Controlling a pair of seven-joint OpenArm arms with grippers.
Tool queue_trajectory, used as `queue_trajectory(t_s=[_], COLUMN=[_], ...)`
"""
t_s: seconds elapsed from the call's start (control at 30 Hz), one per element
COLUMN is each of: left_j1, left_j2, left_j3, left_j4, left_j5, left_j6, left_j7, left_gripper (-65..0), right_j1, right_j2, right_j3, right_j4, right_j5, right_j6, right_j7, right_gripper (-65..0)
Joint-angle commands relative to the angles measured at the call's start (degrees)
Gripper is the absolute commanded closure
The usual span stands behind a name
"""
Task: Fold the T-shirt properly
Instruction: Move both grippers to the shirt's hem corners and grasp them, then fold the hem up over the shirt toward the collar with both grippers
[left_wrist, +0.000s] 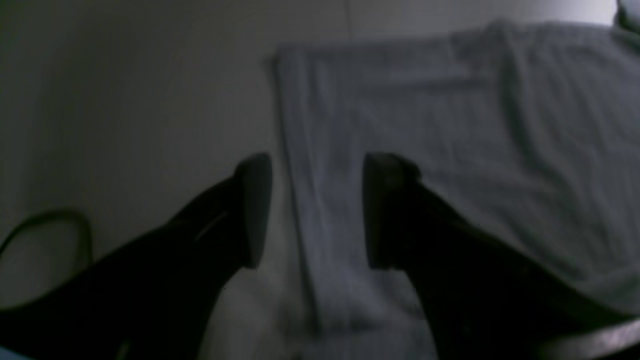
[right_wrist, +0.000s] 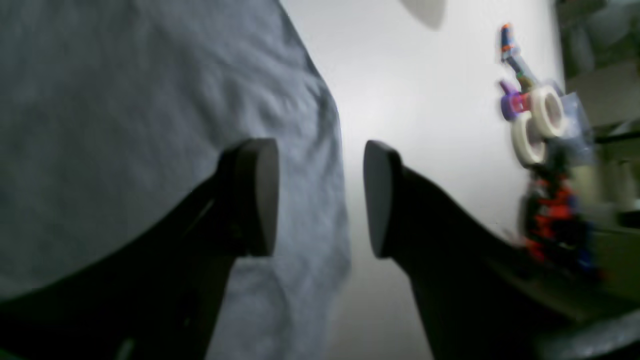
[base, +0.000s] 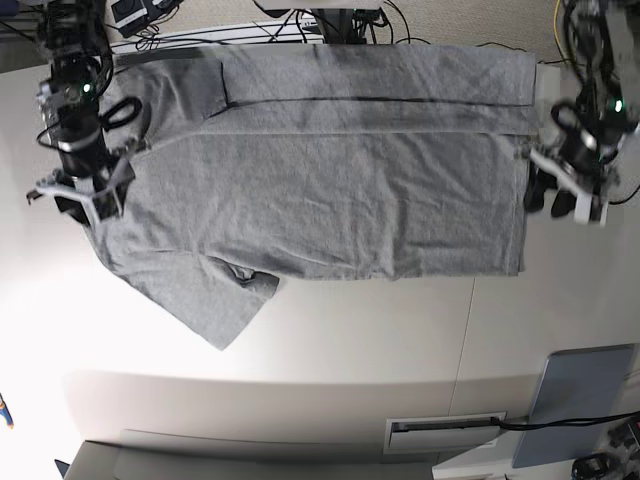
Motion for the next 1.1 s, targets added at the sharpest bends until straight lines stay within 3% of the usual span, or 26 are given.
queue_trajectory(t_s=[0.0, 0.2, 0.33, 0.53, 0.6, 0.73, 0.9, 1.0, 1.07], left_j1=[-3.1, -18.1, -27.6, -38.2, -40.2, -41.6, -41.6, -41.7, -41.7], left_j2=[-1.0, -1.0, -1.0, -0.5, -0.3, 0.0, 0.7, 0.9, 1.3], left_j3=[1.0, 10.1, 13.7, 14.9, 14.9, 14.9, 14.9, 14.9, 14.9], left_j4=[-1.3, -18.3, -30.1, -44.3, -47.5, -51.1, -52.4, -52.4, -52.4], left_j5=[-0.3, 5.1, 5.4, 8.1, 8.9, 9.4, 9.2, 5.9, 4.2], left_j6=[0.0, 2.5, 2.6, 2.6, 2.2, -2.3, -3.6, -6.9, -7.0], left_j7=[-0.3, -0.9, -1.2, -1.2, -1.2, -0.3, 0.9, 2.9, 3.7], left_gripper=[-30.5, -30.5, -30.5, -30.5, -30.5, -30.5, -30.5, -30.5, -30.4], right_j1=[1.9, 8.7, 12.0, 13.6, 13.6, 13.6, 13.6, 13.6, 13.6], right_j2=[0.0, -5.3, -6.6, -6.7, -6.7, -6.7, -6.7, -6.7, -6.7], right_j3=[0.5, 0.4, 0.4, 0.4, 0.4, 0.4, 0.4, 0.4, 0.4], right_j4=[0.0, -8.2, -12.6, -13.6, -13.6, -13.6, -13.6, -13.6, -13.6], right_j5=[0.3, 3.0, 5.3, 6.3, 6.3, 6.3, 6.3, 6.3, 6.3], right_j6=[-0.6, 0.5, 3.1, 4.3, 4.3, 4.2, 4.3, 4.3, 4.3], right_j7=[-0.8, -1.5, -2.0, -2.7, -2.7, -2.8, -2.8, -2.9, -2.8], right_gripper=[-27.5, -27.5, -27.5, -27.5, -27.5, -27.5, -27.5, -27.5, -27.5])
